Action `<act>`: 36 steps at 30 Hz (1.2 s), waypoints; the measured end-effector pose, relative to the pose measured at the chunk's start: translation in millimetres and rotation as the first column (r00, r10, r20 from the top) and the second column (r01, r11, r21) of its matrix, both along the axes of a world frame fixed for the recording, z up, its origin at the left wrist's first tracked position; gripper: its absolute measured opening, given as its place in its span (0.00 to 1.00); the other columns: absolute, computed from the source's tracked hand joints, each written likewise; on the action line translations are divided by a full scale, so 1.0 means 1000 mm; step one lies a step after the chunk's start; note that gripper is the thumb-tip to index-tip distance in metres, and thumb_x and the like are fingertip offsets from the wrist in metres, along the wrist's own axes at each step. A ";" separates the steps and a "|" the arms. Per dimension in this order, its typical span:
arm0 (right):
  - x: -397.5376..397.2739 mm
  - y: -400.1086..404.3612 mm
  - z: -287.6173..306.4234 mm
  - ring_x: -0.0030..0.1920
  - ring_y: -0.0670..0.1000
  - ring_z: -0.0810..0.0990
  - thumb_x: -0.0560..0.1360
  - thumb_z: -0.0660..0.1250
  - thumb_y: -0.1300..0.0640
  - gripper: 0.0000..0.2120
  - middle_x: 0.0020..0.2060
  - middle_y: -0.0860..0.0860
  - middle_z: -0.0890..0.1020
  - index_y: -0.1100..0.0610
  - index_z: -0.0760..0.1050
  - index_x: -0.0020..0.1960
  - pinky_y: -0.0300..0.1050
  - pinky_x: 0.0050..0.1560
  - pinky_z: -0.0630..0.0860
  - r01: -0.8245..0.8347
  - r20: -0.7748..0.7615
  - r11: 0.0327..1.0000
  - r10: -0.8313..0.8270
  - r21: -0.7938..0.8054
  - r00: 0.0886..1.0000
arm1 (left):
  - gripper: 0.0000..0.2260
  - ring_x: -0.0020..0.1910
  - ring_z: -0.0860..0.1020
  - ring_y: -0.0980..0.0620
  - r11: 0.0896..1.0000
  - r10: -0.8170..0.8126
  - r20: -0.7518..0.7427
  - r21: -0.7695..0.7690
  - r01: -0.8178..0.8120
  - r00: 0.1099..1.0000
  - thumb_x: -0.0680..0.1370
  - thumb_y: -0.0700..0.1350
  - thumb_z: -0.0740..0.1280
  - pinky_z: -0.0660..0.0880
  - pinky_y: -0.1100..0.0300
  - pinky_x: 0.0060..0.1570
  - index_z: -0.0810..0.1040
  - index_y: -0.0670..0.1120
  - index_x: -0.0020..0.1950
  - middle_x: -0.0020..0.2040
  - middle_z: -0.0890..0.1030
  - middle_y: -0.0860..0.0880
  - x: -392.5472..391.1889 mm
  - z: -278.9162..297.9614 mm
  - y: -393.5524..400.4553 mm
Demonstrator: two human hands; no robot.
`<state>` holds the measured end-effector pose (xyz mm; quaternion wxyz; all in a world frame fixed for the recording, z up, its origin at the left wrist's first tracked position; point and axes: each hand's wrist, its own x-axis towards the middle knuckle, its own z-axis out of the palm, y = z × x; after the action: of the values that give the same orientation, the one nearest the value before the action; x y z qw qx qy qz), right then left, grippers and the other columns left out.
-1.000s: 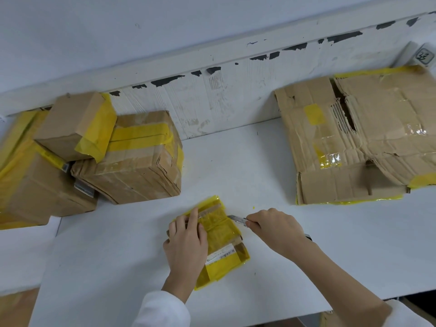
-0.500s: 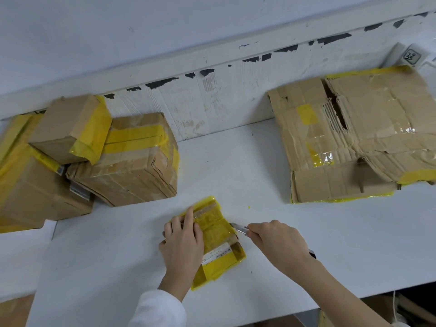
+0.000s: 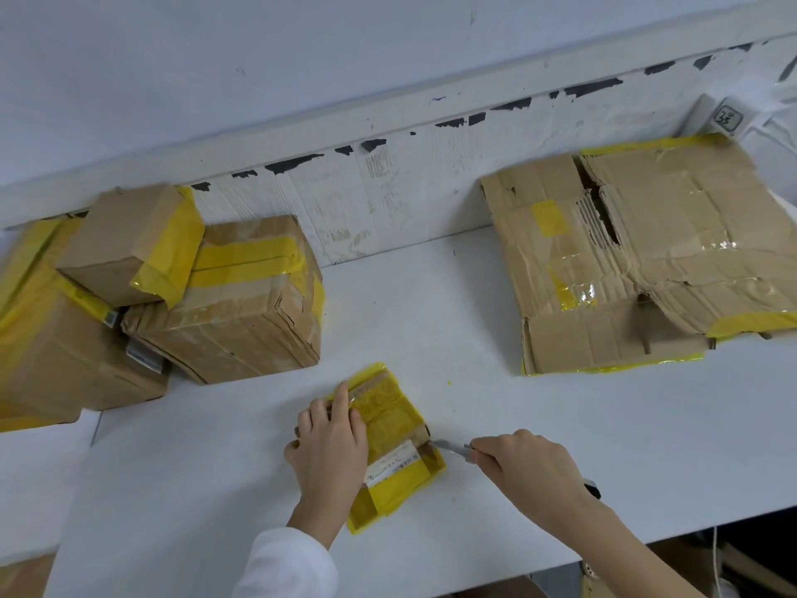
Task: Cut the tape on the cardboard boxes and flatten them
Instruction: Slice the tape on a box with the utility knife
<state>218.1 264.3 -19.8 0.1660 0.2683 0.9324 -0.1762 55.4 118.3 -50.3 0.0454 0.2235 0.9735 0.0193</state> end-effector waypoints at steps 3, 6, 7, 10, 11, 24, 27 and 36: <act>-0.001 0.009 -0.010 0.41 0.54 0.77 0.82 0.49 0.47 0.13 0.35 0.49 0.74 0.52 0.69 0.50 0.42 0.33 0.67 0.209 -0.048 0.964 -0.220 -0.163 0.974 | 0.18 0.60 0.68 0.53 0.995 0.003 0.002 -0.104 -0.003 1.000 0.82 0.54 0.48 0.68 0.52 0.55 0.58 0.57 0.73 0.61 0.70 0.54 -0.002 0.007 -0.001; -0.016 0.017 -0.030 0.38 0.52 0.74 0.83 0.51 0.55 0.14 0.46 0.51 0.69 0.57 0.62 0.66 0.43 0.37 0.67 0.295 -0.019 0.938 -0.303 -0.181 0.953 | 0.14 0.57 0.71 0.52 0.996 0.045 0.114 -0.080 -0.036 0.992 0.81 0.56 0.50 0.66 0.52 0.53 0.67 0.55 0.63 0.57 0.73 0.54 -0.015 0.016 -0.009; -0.023 0.018 -0.037 0.36 0.51 0.71 0.82 0.51 0.58 0.19 0.50 0.52 0.66 0.59 0.55 0.72 0.42 0.41 0.68 0.302 0.003 0.941 -0.305 -0.153 0.952 | 0.14 0.55 0.73 0.51 0.998 0.054 0.173 -0.044 -0.047 0.983 0.81 0.57 0.51 0.66 0.54 0.52 0.69 0.53 0.59 0.55 0.75 0.53 -0.020 0.018 -0.012; -0.043 0.017 -0.052 0.53 0.52 0.74 0.81 0.53 0.63 0.27 0.60 0.56 0.65 0.62 0.44 0.76 0.40 0.51 0.71 0.327 0.014 0.945 -0.327 -0.014 0.945 | 0.15 0.55 0.76 0.46 0.983 0.065 0.352 0.137 -0.120 0.934 0.80 0.55 0.57 0.71 0.55 0.49 0.69 0.47 0.61 0.56 0.77 0.48 -0.023 0.018 -0.020; -0.050 0.016 -0.056 0.58 0.53 0.72 0.81 0.54 0.63 0.28 0.63 0.57 0.65 0.62 0.43 0.76 0.40 0.54 0.70 0.328 0.015 0.943 -0.329 0.052 0.944 | 0.17 0.57 0.76 0.44 0.969 0.064 0.383 0.198 -0.150 0.922 0.80 0.54 0.58 0.71 0.55 0.50 0.67 0.46 0.64 0.58 0.77 0.46 -0.021 0.017 -0.020; -0.073 0.009 -0.077 0.61 0.51 0.69 0.83 0.48 0.57 0.23 0.62 0.54 0.66 0.62 0.48 0.75 0.39 0.56 0.70 0.289 -0.009 0.928 -0.296 0.235 0.955 | 0.17 0.57 0.75 0.47 0.909 0.045 0.491 0.341 -0.239 0.870 0.80 0.55 0.58 0.71 0.56 0.51 0.67 0.47 0.63 0.59 0.74 0.47 -0.013 0.007 -0.020; -0.075 0.010 -0.065 0.63 0.52 0.68 0.83 0.48 0.50 0.25 0.63 0.54 0.66 0.60 0.48 0.76 0.41 0.59 0.70 0.281 0.010 0.927 -0.292 0.249 0.956 | 0.14 0.53 0.75 0.49 0.853 0.029 0.573 0.414 -0.319 0.819 0.79 0.53 0.61 0.72 0.56 0.51 0.69 0.45 0.59 0.56 0.74 0.47 -0.016 0.003 -0.022; -0.115 -0.053 -0.011 0.68 0.55 0.62 0.75 0.61 0.41 0.40 0.69 0.53 0.60 0.55 0.44 0.77 0.52 0.63 0.68 -0.009 -0.104 0.996 0.000 -0.087 0.995 | 0.15 0.52 0.77 0.48 0.730 0.000 0.713 0.479 -0.488 0.701 0.78 0.51 0.65 0.74 0.54 0.53 0.71 0.42 0.59 0.51 0.78 0.48 -0.018 -0.002 -0.022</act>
<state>103.4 211.2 -30.3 0.1294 0.2491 0.9318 -0.2299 37.1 96.8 -52.3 0.3106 0.0616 0.8439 0.4331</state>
